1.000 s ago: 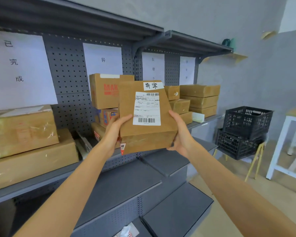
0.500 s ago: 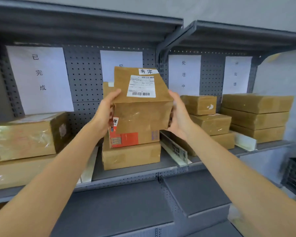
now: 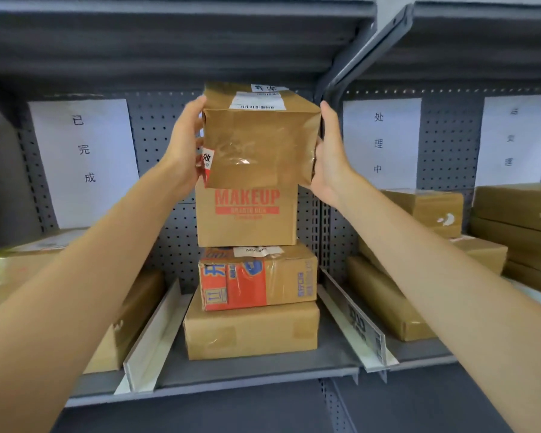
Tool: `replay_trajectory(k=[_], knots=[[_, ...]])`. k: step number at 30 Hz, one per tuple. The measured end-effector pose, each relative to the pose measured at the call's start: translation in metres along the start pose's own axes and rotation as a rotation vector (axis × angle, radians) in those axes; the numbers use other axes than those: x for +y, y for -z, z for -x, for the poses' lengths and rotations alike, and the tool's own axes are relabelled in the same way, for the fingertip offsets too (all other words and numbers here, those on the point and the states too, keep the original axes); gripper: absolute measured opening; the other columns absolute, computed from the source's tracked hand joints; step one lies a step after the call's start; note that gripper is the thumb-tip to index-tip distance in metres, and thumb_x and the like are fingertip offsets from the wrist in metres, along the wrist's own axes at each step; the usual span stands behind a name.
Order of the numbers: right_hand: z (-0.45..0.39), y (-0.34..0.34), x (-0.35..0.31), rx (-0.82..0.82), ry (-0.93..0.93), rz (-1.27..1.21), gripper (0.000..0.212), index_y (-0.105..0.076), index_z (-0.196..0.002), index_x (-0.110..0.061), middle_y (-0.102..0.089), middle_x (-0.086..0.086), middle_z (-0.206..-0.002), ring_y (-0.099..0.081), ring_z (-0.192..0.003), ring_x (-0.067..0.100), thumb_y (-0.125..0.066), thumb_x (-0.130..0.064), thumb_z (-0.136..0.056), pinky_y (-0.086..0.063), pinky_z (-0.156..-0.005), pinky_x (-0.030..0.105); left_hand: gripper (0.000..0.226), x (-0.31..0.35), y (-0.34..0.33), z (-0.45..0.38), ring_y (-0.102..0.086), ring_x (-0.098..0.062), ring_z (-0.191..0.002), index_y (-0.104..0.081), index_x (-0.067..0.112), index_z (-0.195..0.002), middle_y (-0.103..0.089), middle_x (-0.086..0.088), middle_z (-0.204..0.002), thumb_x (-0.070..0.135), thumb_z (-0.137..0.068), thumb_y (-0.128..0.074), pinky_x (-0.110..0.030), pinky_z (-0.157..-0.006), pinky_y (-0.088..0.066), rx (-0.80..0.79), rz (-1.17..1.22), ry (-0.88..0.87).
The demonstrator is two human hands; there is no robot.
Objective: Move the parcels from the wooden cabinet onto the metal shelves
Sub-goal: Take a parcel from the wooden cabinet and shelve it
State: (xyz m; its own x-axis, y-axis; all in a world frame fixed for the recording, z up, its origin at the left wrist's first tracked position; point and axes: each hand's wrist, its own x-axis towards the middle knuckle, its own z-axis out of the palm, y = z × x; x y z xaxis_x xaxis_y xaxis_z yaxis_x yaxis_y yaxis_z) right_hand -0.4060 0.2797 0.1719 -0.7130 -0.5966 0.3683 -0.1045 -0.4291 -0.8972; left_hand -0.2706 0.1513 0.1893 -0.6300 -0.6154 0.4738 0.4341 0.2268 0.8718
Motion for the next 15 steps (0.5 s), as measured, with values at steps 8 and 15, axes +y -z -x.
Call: replay_trajectory(k=[8,15], knots=[[-0.058,-0.004,0.000,-0.043,0.054,0.140,0.103,-0.037,-0.144,-0.041,-0.039,-0.008,-0.151,-0.036,-0.138,0.016,-0.047,-0.090,-0.054,-0.025,-0.114,0.051,0.060,-0.016,0.006,-0.051,-0.071,-0.016,-0.088,-0.060,0.018,-0.122,-0.071,-0.001,-0.105,0.064,-0.091,-0.037,-0.030,-0.067,-0.056,-0.034,0.084,0.075],[-0.080,0.001,0.008,-0.056,0.049,0.343,0.072,-0.037,-0.143,-0.026,-0.046,-0.012,-0.132,-0.040,-0.122,0.009,-0.070,-0.043,-0.081,-0.030,-0.111,0.041,0.045,-0.023,0.005,-0.081,-0.069,-0.015,-0.097,-0.060,0.025,-0.124,-0.070,0.002,-0.113,0.053,-0.090,-0.053,-0.033,-0.090,-0.052,-0.083,-0.151,0.018]])
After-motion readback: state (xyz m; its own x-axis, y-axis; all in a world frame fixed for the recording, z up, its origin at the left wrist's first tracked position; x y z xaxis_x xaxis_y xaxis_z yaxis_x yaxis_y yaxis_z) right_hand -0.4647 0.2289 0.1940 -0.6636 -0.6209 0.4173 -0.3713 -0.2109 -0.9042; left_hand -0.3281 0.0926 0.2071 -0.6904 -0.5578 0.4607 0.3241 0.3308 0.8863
